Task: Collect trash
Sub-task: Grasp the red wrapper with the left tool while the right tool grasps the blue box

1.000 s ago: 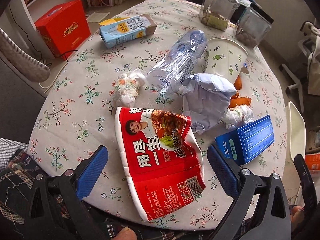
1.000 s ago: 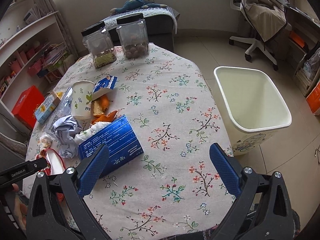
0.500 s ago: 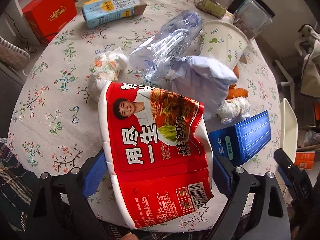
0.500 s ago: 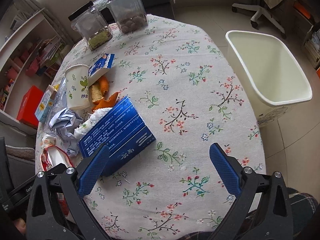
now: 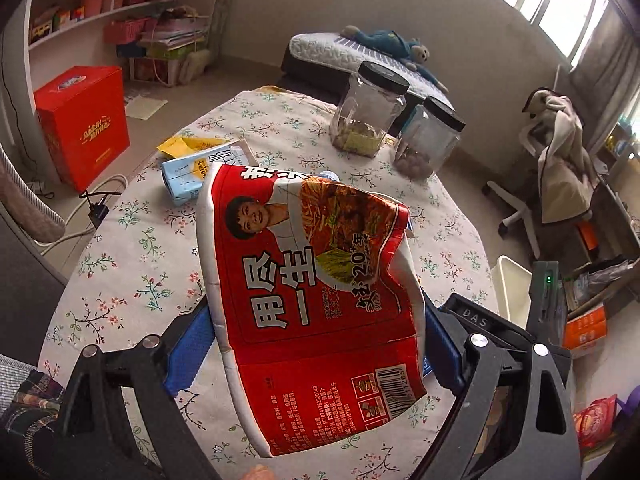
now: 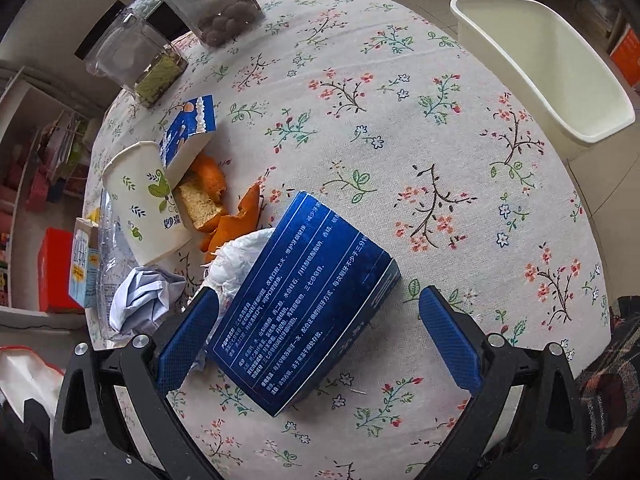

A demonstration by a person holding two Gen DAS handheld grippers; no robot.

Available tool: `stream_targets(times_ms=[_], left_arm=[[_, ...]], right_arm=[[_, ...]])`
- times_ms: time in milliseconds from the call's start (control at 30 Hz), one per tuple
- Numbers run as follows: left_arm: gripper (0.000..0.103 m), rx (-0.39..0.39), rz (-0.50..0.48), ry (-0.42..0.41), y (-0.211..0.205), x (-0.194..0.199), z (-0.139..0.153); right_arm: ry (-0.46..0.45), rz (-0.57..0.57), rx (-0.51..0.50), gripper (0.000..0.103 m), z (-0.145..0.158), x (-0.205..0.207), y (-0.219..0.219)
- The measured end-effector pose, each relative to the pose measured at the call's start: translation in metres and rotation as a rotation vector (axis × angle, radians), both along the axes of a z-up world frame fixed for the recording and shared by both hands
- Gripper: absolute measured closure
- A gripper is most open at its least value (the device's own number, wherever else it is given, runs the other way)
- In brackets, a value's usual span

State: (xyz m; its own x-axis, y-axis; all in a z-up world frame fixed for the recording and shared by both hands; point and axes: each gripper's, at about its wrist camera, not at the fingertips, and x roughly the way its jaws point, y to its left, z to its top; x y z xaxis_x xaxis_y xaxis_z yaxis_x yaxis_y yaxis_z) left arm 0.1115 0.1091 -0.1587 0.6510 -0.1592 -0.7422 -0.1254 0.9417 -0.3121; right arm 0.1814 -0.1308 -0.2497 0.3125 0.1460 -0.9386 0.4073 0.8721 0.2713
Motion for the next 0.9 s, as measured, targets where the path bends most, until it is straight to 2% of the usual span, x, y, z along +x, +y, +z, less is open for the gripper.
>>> stream_targets(times_ms=[133,167,233,333,433,700,900], left_arm=[[0.015,-0.002,-0.011,-0.013,0.003,-0.003,-0.003],[0.015,-0.004,-0.011,-0.014,0.004,-0.004,-0.004],[0.015,-0.004,-0.007,-0.017,0.006,-0.005,-0.006],[0.015,-0.008,0.002,-0.018,0.007,-0.005,-0.007],[0.015,-0.013,0.006,-0.02,0.01,-0.006,-0.01],[0.015,-0.005,0.009,-0.031,0.01,-0.008,-0.011],[0.015,0.016,0.007,-0.048,0.004,-0.01,-0.009]], right_arm=[[0.023,0.007,-0.006,0.008,-0.011,0.001,0.009],[0.021,0.022,0.008,0.011,-0.014,0.001,0.011],[0.011,0.054,0.027,0.023,-0.017,-0.001,0.014],[-0.028,0.098,0.019,0.035,-0.011,-0.004,0.015],[-0.064,0.127,0.016,0.043,-0.003,-0.005,0.012],[-0.16,0.185,-0.025,0.045,0.016,-0.017,0.007],[-0.268,0.222,-0.067,0.045,0.039,-0.022,0.007]])
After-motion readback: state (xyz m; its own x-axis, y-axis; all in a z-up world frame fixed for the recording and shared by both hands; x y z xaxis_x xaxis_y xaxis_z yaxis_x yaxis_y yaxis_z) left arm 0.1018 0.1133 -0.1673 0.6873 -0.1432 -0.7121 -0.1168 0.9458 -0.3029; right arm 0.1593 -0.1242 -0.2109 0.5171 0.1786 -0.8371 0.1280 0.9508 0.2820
